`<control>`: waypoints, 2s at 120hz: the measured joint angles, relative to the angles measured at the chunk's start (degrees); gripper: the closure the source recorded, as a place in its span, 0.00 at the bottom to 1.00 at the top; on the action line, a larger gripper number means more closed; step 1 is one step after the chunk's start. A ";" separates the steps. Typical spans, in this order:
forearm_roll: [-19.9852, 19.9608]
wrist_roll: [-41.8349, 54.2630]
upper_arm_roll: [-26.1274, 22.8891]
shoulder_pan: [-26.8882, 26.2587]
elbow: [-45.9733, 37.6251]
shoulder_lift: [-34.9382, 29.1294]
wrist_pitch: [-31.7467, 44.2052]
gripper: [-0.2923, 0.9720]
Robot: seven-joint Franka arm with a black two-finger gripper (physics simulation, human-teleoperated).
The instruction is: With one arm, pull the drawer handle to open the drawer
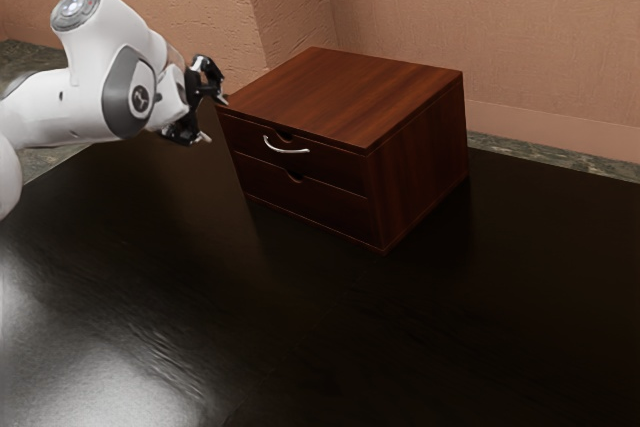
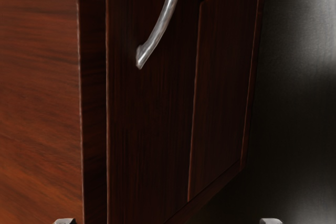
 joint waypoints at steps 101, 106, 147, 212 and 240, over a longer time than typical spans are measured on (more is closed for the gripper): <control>-8.13 2.25 -5.52 0.63 1.37 2.40 -3.89 0.51; -8.14 2.27 -5.65 0.49 1.08 1.63 -4.30 0.56; -5.66 2.80 -5.14 3.15 -5.39 -6.98 -6.63 0.58; -6.63 3.19 -5.69 4.81 2.52 1.48 -7.00 0.55; -7.27 3.23 -8.00 3.84 2.53 2.96 -6.80 0.54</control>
